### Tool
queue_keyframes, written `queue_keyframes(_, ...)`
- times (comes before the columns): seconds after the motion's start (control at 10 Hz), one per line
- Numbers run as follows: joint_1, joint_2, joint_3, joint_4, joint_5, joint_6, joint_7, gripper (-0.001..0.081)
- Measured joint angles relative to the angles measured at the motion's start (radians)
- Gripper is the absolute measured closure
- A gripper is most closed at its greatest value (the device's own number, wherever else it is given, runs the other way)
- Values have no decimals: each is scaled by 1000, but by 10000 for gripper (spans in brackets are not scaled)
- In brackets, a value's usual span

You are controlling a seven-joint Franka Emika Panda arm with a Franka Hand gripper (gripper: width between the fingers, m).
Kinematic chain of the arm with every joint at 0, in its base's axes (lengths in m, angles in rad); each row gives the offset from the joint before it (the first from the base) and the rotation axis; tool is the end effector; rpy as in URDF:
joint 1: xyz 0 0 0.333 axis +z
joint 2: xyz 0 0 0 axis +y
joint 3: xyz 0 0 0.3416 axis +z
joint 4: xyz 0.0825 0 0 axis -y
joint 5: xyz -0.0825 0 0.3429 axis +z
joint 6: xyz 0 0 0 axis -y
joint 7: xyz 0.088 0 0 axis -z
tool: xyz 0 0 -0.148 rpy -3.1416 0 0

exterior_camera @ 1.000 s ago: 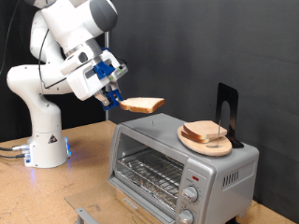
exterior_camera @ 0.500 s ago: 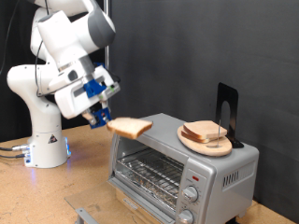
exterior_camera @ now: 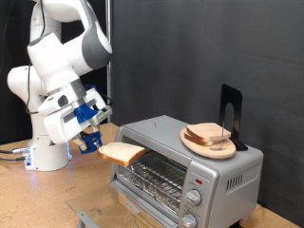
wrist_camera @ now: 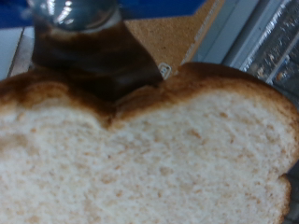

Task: Make a piece of toast with the oven

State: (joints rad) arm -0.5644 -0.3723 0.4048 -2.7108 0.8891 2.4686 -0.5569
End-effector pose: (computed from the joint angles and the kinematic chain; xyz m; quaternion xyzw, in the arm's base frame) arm 0.3679 -0.0460 0.3602 -0.9627 0.1423 -0.1440 0.1794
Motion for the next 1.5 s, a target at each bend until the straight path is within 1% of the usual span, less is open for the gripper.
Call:
queue_keyframes(0.1, -2, 24, -4, -4, 1, 21, -24, 327)
queue_keyframes(0.4, -9, 92, -5, -6, 7, 69, -36, 327)
queue_keyframes(0.5, -9, 106, -6, 0, 14, 78, -37, 327)
queue_keyframes(0.6, -9, 106, -6, -1, 12, 78, -37, 327)
queue_keyframes(0.7, -9, 106, -6, 3, -35, 34, -43, 327)
queue_keyframes(0.8, -11, 107, -5, 13, -118, -15, -53, 327)
queue_keyframes(0.9, -11, 114, 0, 30, -193, -37, -65, 327)
queue_keyframes(1.1, -11, 152, 22, 75, -329, -42, -72, 327)
queue_keyframes(1.2, -11, 175, 36, 99, -385, -30, -72, 327)
queue_keyframes(1.3, -11, 197, 54, 123, -438, -15, -59, 327)
queue_keyframes(1.5, -10, 236, 91, 171, -517, -13, -3, 327)
